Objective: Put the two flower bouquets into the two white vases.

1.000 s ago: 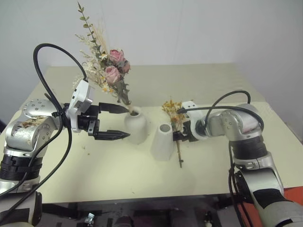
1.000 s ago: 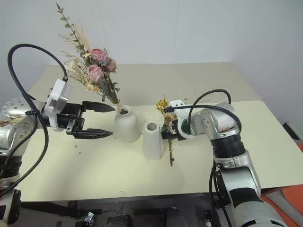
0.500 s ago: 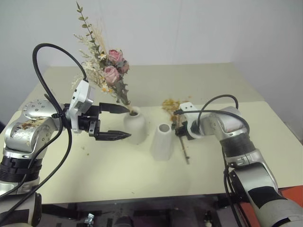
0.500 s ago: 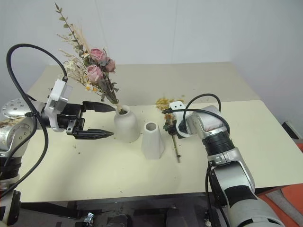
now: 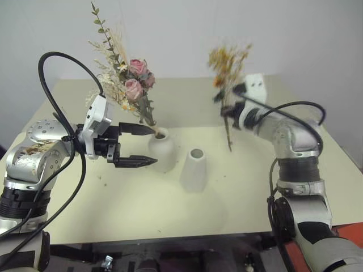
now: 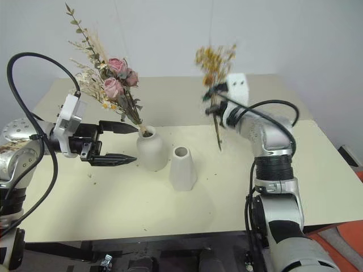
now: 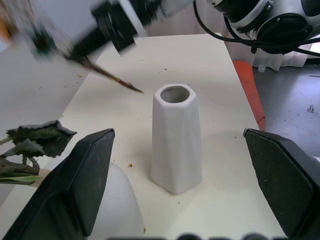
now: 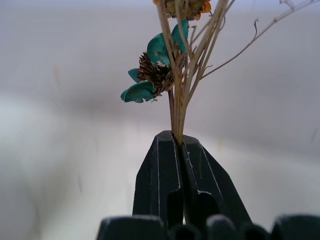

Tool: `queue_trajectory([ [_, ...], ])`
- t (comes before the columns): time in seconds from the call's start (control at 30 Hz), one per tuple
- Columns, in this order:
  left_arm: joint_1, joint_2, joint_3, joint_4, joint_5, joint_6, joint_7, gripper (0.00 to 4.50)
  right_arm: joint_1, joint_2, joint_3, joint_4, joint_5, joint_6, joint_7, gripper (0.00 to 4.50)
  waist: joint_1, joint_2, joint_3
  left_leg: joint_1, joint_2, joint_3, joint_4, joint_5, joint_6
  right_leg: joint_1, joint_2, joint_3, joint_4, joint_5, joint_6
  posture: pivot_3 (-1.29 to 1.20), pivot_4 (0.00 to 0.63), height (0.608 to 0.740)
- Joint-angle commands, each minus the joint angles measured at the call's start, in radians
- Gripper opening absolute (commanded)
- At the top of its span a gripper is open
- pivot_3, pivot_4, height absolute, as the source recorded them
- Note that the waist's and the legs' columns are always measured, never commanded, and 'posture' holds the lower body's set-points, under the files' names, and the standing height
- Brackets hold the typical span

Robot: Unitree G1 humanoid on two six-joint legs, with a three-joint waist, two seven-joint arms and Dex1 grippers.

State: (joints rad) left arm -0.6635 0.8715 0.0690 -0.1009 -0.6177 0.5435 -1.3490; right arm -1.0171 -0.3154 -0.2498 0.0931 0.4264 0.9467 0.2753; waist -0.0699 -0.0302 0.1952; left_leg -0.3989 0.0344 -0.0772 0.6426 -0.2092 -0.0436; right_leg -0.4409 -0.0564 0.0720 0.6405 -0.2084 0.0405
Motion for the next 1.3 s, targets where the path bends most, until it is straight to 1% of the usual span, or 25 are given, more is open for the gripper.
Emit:
queue_trajectory([
  [0.03,-0.014,0.006,0.018,-0.002,-0.011,-0.008,-0.008,4.50,0.016,0.020,-0.166,-0.119,0.180,-0.060,0.057,0.03,0.000,0.000,0.000,0.000,0.000,0.000,0.000,0.000,0.000,0.000,0.000,0.000,0.000,0.000,-0.001,0.00,0.150,0.740],
  [0.1,-0.019,0.006,0.012,0.002,-0.012,-0.004,-0.015,4.50,0.033,0.034,-0.228,-0.177,0.311,-0.029,0.092,0.03,0.000,0.000,0.000,0.000,0.000,0.000,0.000,0.000,0.000,0.001,0.000,0.000,0.000,0.001,-0.001,0.00,0.150,0.740],
  [0.17,-0.025,0.004,0.007,0.007,-0.012,-0.002,-0.021,4.50,0.061,0.044,-0.250,-0.242,0.428,0.002,0.123,0.03,0.000,0.000,0.000,0.001,0.000,0.000,0.000,0.000,0.000,0.001,0.000,0.000,0.001,0.001,-0.001,0.00,0.150,0.740],
  [0.27,-0.034,0.000,0.002,0.013,-0.011,0.000,-0.026,4.50,0.111,0.042,-0.246,-0.320,0.571,0.032,0.159,0.03,-0.004,0.000,0.000,0.001,0.000,0.000,0.000,0.000,0.000,0.001,0.000,0.000,0.001,0.000,-0.001,0.00,0.150,0.740],
  [0.4,-0.038,-0.004,-0.003,0.018,-0.020,0.009,-0.034,4.50,0.165,0.028,-0.209,-0.385,0.688,0.050,0.173,0.03,-0.003,0.000,0.000,0.002,0.000,0.000,0.000,0.000,0.000,0.001,0.000,0.000,0.001,0.000,0.000,0.00,0.150,0.740],
  [0.57,-0.038,-0.007,-0.006,0.022,-0.018,0.006,-0.038,4.50,0.199,0.021,-0.132,-0.419,0.709,0.012,0.182,0.03,-0.002,0.000,0.000,0.001,0.000,0.000,0.000,0.000,0.000,0.001,0.000,0.000,0.001,-0.001,0.001,0.00,0.150,0.740],
  [0.63,-0.040,-0.008,-0.008,0.022,-0.017,0.007,-0.040,4.50,0.200,0.037,-0.102,-0.413,0.701,-0.011,0.178,0.03,-0.002,0.000,0.000,0.001,0.000,0.000,0.000,0.000,0.000,0.001,0.000,0.000,0.001,-0.001,0.001,0.00,0.150,0.740],
  [0.8,-0.043,-0.005,-0.006,0.022,-0.017,0.008,-0.043,4.50,0.237,0.069,-0.020,-0.402,0.636,-0.082,0.182,0.03,-0.001,0.000,0.000,0.001,0.000,0.000,0.000,0.000,0.000,0.001,0.000,0.000,0.001,-0.001,0.001,0.00,0.150,0.740],
  [1.0,-0.044,0.006,0.003,0.023,-0.018,0.011,-0.046,4.50,0.301,0.068,0.067,-0.398,0.529,-0.181,0.230,0.03,0.000,0.000,0.000,0.001,0.000,0.000,0.000,0.000,0.000,0.001,0.000,0.000,0.001,-0.001,0.001,0.00,0.150,0.740],
  [1.17,-0.042,0.010,0.006,0.024,-0.018,0.011,-0.046,4.50,0.319,0.064,0.091,-0.380,0.473,-0.241,0.252,0.03,0.000,0.000,0.000,0.001,0.000,0.000,0.000,0.000,0.000,0.001,0.000,0.000,0.001,-0.001,0.002,0.00,0.150,0.740],
  [1.3,-0.039,0.015,0.007,0.023,-0.019,0.011,-0.049,4.50,0.281,0.067,0.044,-0.392,0.541,-0.224,0.219,0.03,0.000,0.000,0.000,0.001,0.000,0.000,0.000,0.000,0.000,0.001,0.000,0.000,0.001,-0.001,0.002,0.00,0.150,0.740],
])
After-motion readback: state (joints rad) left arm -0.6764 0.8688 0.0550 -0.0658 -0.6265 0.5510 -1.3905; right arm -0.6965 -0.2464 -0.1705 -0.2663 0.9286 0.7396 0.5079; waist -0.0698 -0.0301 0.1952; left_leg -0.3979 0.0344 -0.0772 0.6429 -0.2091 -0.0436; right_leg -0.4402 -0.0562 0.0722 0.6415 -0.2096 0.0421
